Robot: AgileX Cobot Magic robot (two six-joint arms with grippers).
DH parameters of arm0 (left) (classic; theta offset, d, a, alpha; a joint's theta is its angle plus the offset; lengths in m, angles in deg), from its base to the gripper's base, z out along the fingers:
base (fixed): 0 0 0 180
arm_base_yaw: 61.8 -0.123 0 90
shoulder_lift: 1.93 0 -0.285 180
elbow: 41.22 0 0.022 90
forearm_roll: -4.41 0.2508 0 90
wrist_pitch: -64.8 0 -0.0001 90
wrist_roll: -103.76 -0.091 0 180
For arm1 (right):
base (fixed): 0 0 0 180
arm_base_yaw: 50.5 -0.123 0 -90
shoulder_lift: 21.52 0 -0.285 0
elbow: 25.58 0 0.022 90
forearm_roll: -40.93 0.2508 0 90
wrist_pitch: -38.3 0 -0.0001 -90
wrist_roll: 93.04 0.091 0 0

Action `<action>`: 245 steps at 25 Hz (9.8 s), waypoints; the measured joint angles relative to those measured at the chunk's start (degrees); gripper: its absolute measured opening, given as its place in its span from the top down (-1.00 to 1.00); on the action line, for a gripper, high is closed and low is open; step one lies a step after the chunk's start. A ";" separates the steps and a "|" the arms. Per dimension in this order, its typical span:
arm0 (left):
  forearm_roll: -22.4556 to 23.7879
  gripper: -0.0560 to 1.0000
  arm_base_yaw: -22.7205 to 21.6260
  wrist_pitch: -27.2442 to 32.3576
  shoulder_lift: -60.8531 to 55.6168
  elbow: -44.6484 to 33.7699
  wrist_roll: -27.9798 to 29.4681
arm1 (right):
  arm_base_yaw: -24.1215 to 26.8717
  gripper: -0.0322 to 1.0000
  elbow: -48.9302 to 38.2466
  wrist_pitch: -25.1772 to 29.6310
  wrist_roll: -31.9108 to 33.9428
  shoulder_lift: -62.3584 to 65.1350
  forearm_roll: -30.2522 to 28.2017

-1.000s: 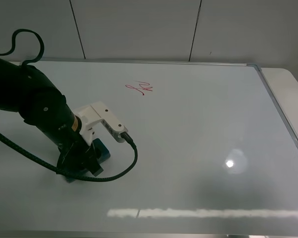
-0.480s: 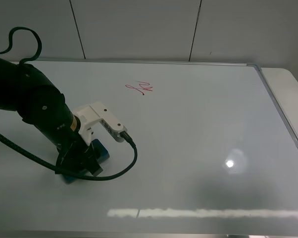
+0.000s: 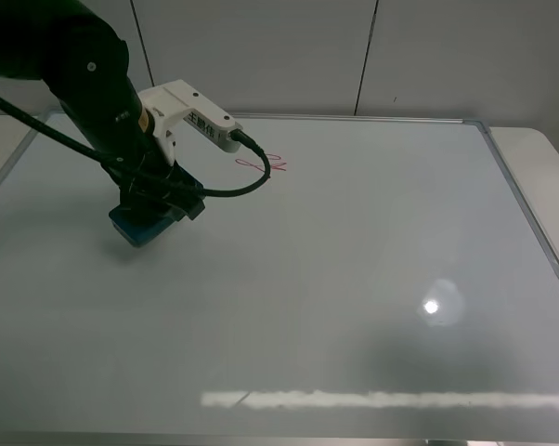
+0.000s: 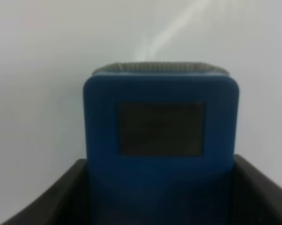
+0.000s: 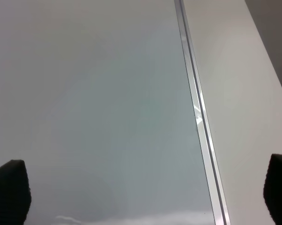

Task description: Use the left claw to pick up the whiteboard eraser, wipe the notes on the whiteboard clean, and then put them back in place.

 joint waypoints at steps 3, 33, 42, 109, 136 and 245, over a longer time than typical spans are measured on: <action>0.69 -0.16 -0.87 2.37 4.34 6.11 -2.10 | 0.00 -0.99 0.00 0.00 0.00 0.00 0.00; -16.07 -0.16 -12.11 12.56 39.39 50.34 -14.73 | 0.00 -0.99 0.00 0.00 0.00 0.00 0.00; -20.24 -0.16 -5.83 9.38 39.85 50.34 -14.95 | 0.00 -0.99 0.00 0.00 0.00 0.00 0.00; -29.53 -0.15 -6.80 4.04 42.70 51.52 -18.54 | 0.00 -0.99 0.00 0.00 0.05 0.00 0.00; -19.22 -0.15 -3.84 2.27 42.70 51.52 -13.85 | 0.00 -0.99 0.00 0.00 0.05 0.00 0.00; -4.70 -0.97 -28.00 -17.59 0.58 -15.15 9.90 | 0.00 -0.99 0.00 0.00 0.05 0.00 0.00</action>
